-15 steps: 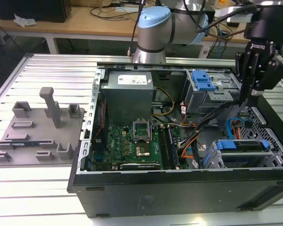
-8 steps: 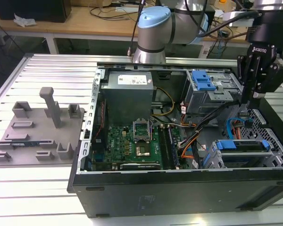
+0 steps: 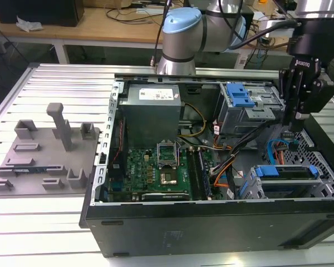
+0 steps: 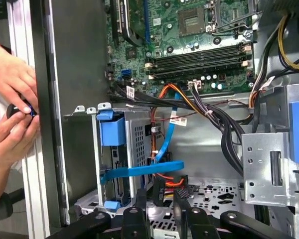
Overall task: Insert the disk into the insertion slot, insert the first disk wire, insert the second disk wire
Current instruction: 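Insert the first disk wire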
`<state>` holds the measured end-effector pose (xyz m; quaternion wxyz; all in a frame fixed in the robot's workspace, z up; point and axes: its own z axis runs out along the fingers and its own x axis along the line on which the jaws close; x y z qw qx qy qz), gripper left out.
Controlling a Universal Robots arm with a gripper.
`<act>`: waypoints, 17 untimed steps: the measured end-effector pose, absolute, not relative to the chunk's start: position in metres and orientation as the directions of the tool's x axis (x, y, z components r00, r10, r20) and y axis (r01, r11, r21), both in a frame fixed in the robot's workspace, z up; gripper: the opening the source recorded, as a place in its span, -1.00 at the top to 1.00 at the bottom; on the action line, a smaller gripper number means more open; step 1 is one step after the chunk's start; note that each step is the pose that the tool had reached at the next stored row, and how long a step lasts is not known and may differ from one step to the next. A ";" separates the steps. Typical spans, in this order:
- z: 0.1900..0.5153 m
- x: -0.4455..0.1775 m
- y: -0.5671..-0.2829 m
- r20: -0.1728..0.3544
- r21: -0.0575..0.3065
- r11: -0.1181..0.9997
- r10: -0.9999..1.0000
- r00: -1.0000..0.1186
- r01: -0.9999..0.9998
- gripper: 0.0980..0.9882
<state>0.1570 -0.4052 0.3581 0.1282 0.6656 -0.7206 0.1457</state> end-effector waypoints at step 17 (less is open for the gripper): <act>0.340 0.156 -0.400 0.428 -0.057 0.101 -0.896 -0.116 -0.993 0.44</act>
